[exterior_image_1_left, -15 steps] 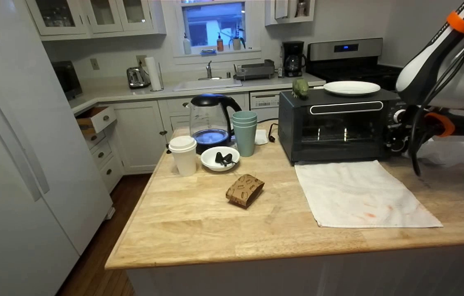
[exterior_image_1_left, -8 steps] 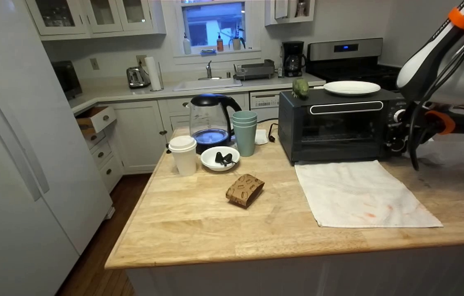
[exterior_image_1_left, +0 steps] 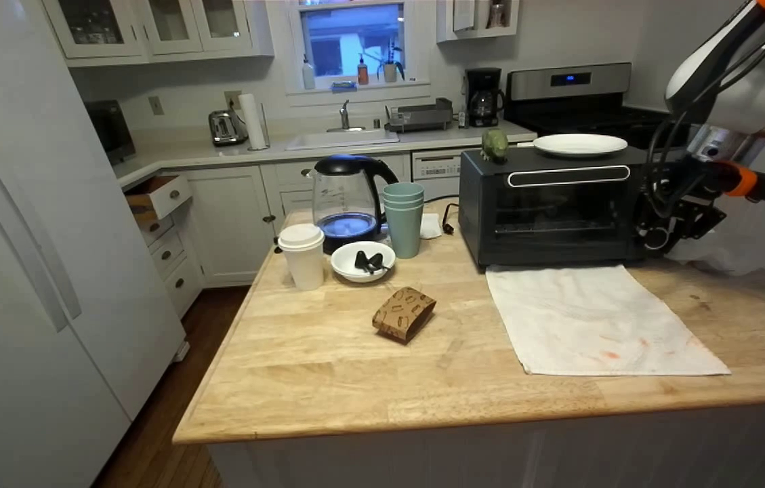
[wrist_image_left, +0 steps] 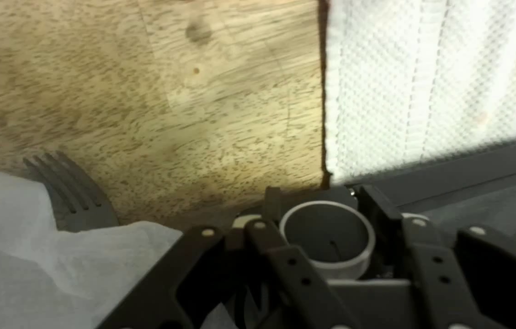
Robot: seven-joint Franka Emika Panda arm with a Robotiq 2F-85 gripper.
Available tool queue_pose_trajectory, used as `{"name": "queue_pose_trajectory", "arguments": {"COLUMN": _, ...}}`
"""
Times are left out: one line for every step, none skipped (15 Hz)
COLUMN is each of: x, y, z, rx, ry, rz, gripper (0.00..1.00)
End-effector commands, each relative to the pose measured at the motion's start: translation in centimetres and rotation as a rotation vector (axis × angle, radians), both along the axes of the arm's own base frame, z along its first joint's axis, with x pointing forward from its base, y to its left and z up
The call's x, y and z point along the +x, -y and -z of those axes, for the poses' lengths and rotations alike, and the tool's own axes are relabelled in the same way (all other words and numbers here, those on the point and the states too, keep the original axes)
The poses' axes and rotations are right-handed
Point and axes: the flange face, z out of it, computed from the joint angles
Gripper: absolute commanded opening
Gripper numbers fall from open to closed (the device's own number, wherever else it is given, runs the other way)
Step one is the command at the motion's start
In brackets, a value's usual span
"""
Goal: Turn the bottom knob to the right
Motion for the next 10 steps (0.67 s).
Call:
{"name": "queue_pose_trajectory", "arguments": {"x": 0.2, "y": 1.4, "z": -1.7, "rx": 0.15, "ry": 0.071, "rz": 0.039, "gripper": 0.22}}
{"name": "queue_pose_trajectory", "arguments": {"x": 0.0, "y": 1.9, "z": -1.6, "rx": 0.174, "ry": 0.085, "rz": 0.048, "gripper": 0.22}}
{"name": "queue_pose_trajectory", "arguments": {"x": -0.2, "y": 2.5, "z": -1.3, "rx": 0.194, "ry": 0.103, "rz": 0.056, "gripper": 0.22}}
{"name": "queue_pose_trajectory", "arguments": {"x": -0.5, "y": 2.9, "z": -1.1, "rx": 0.216, "ry": 0.115, "rz": 0.062, "gripper": 0.22}}
{"name": "queue_pose_trajectory", "arguments": {"x": -0.7, "y": 3.4, "z": -0.7, "rx": 0.226, "ry": 0.129, "rz": 0.065, "gripper": 0.22}}
{"name": "queue_pose_trajectory", "arguments": {"x": -0.9, "y": 3.7, "z": -0.4, "rx": 0.242, "ry": 0.143, "rz": 0.069, "gripper": 0.22}}
{"name": "queue_pose_trajectory", "arguments": {"x": -1.1, "y": 3.9, "z": 0.0, "rx": 0.252, "ry": 0.162, "rz": 0.063, "gripper": 0.22}}
{"name": "queue_pose_trajectory", "arguments": {"x": -1.3, "y": 4.1, "z": 0.2, "rx": 0.268, "ry": 0.183, "rz": 0.061, "gripper": 0.22}}
{"name": "queue_pose_trajectory", "arguments": {"x": -1.6, "y": 4.1, "z": 0.5, "rx": 0.284, "ry": 0.201, "rz": 0.062, "gripper": 0.22}}
{"name": "queue_pose_trajectory", "arguments": {"x": -1.8, "y": 4.4, "z": 0.9, "rx": 0.303, "ry": 0.222, "rz": 0.067, "gripper": 0.22}}
